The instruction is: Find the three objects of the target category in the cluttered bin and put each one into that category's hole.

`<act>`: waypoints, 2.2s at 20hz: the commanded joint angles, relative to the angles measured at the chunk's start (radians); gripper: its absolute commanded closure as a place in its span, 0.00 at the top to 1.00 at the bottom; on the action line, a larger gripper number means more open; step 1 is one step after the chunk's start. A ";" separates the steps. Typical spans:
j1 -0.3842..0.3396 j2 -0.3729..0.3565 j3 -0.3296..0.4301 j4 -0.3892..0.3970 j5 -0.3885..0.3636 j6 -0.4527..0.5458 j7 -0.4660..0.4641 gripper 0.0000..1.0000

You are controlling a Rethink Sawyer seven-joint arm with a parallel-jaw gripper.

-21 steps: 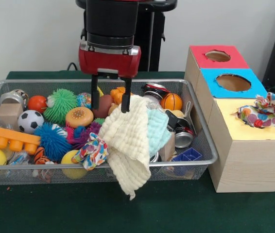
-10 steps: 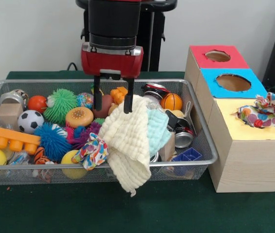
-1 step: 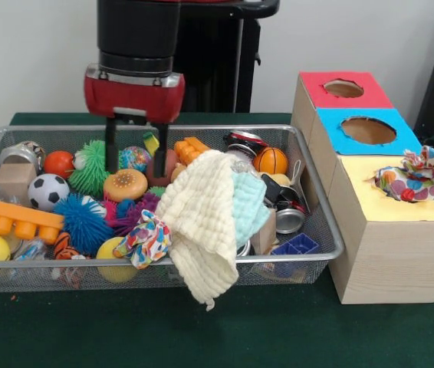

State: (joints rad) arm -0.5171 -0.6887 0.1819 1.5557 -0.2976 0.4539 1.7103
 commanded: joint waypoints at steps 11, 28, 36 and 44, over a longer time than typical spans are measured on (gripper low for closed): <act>0.010 0.119 0.058 -0.114 -0.156 0.018 -0.052 1.00; -0.009 0.062 0.139 -0.040 -0.035 0.142 -0.047 1.00; -0.005 0.101 0.137 -0.068 -0.079 0.052 -0.045 1.00; -0.001 0.120 0.134 -0.073 -0.095 0.006 -0.030 1.00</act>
State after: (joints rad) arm -0.5102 -0.6356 0.2414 1.4567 -0.3573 0.4696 1.7103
